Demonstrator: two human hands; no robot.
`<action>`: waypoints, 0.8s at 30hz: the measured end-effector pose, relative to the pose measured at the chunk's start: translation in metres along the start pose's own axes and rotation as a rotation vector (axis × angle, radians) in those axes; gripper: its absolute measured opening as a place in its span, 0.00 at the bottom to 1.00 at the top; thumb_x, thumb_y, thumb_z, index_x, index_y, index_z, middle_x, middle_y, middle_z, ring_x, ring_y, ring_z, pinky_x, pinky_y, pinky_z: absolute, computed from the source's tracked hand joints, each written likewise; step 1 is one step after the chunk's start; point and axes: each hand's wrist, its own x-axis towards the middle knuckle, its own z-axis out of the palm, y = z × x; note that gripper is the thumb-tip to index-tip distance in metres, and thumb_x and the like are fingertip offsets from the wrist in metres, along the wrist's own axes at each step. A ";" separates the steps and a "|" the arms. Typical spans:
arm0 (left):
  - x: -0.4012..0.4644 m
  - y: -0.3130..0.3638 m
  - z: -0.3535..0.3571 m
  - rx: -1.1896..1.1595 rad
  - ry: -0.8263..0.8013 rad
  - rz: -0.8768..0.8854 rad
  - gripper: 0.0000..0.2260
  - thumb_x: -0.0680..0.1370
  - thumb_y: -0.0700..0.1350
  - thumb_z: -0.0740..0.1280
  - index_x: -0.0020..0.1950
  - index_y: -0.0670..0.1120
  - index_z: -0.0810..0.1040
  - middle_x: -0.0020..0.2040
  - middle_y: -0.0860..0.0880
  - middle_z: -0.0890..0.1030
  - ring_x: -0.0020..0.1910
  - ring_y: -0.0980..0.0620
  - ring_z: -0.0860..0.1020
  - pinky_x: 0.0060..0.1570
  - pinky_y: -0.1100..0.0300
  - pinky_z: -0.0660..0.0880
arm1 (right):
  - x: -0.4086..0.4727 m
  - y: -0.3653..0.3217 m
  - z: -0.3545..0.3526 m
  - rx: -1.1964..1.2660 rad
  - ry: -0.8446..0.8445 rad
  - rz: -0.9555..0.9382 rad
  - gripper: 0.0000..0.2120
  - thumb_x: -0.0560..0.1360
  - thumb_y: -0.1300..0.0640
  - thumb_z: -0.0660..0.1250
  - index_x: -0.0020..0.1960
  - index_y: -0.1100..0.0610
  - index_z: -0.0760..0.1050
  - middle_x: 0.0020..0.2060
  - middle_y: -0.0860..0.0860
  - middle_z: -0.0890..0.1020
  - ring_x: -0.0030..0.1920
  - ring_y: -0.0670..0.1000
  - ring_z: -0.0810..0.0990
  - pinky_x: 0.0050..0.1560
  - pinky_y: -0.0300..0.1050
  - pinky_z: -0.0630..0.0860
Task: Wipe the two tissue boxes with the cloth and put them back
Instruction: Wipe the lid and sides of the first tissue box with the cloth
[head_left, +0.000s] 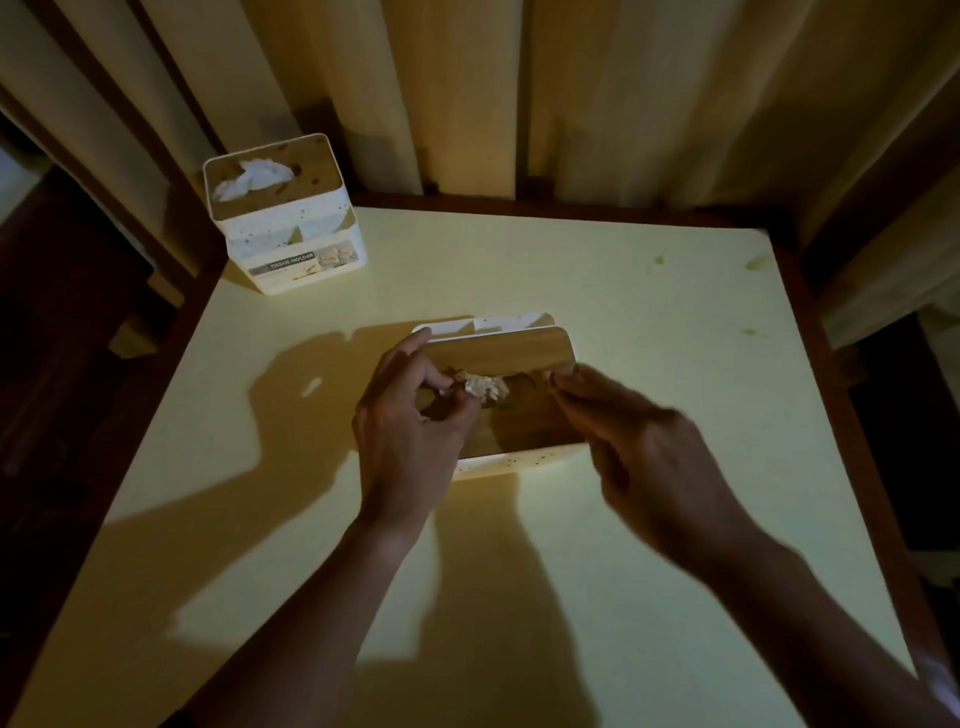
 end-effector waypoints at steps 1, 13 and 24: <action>0.000 0.000 0.000 0.001 -0.002 0.006 0.10 0.70 0.42 0.75 0.39 0.47 0.74 0.67 0.50 0.80 0.69 0.54 0.77 0.62 0.50 0.76 | -0.012 -0.005 0.004 -0.012 -0.025 -0.002 0.29 0.75 0.75 0.72 0.74 0.60 0.78 0.73 0.54 0.80 0.74 0.55 0.79 0.69 0.55 0.80; 0.020 -0.011 -0.001 -0.004 -0.140 0.017 0.11 0.70 0.41 0.76 0.40 0.51 0.74 0.67 0.53 0.81 0.67 0.60 0.77 0.66 0.48 0.76 | 0.069 -0.013 -0.009 -0.138 -0.222 -0.010 0.25 0.82 0.64 0.67 0.79 0.62 0.71 0.77 0.59 0.73 0.73 0.59 0.77 0.70 0.53 0.78; 0.061 -0.002 -0.001 0.208 -0.463 0.196 0.15 0.77 0.43 0.71 0.62 0.55 0.79 0.68 0.56 0.78 0.72 0.55 0.71 0.73 0.46 0.69 | -0.012 -0.011 0.000 1.094 0.446 0.819 0.18 0.87 0.66 0.58 0.66 0.51 0.83 0.45 0.51 0.86 0.41 0.50 0.85 0.39 0.43 0.80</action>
